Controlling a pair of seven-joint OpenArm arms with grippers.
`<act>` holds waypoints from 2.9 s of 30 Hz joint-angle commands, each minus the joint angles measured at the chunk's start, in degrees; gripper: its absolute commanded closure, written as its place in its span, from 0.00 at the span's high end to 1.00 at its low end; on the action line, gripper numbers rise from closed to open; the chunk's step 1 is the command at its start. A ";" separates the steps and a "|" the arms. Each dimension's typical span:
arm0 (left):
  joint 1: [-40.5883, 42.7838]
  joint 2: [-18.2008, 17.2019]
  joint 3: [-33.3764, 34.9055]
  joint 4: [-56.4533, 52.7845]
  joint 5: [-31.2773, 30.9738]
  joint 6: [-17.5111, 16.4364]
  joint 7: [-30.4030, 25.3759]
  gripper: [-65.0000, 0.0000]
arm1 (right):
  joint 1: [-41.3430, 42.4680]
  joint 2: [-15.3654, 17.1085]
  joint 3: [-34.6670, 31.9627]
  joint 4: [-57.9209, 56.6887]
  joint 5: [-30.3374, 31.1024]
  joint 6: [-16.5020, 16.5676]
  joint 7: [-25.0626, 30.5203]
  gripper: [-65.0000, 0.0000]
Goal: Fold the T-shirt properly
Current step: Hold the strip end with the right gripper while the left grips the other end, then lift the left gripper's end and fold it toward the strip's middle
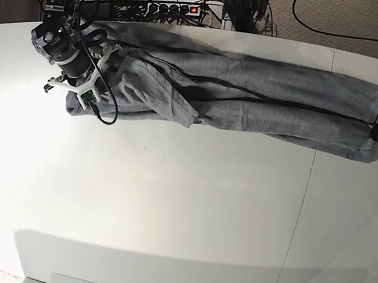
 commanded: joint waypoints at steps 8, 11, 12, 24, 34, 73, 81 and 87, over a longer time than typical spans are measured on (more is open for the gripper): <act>1.99 -0.26 -0.72 -2.84 -2.19 -0.11 -0.39 0.42 | 0.50 0.68 0.44 0.90 0.48 -0.52 1.22 0.00; 3.19 0.87 -0.72 -3.43 -3.06 -0.76 -0.42 0.42 | 0.50 0.68 0.44 0.90 0.70 -0.52 1.42 0.00; 3.56 1.09 -0.72 -3.41 -4.00 -0.79 -0.44 0.42 | 0.52 0.68 0.44 0.90 0.70 -0.52 1.49 0.00; 3.91 1.29 -0.72 -3.37 -13.09 -9.46 -0.24 0.00 | 0.50 0.68 0.44 0.90 0.70 -0.52 1.51 0.00; 1.73 1.38 -5.62 -0.63 -27.87 -10.70 8.35 0.00 | 0.50 0.68 0.42 0.87 0.57 -0.48 1.79 0.00; 9.97 23.96 -10.60 31.28 -29.28 -10.70 14.62 0.00 | 4.90 -5.68 -0.15 -5.51 1.95 -0.37 5.29 0.00; 10.62 30.40 -10.60 31.28 -27.39 -10.70 10.49 0.00 | 6.71 -6.01 -6.16 -5.51 0.26 -0.46 4.85 0.00; 11.52 33.22 -10.56 31.28 -24.17 -10.70 10.49 0.00 | 6.73 -6.01 -7.13 -5.51 -2.38 -0.50 4.87 0.00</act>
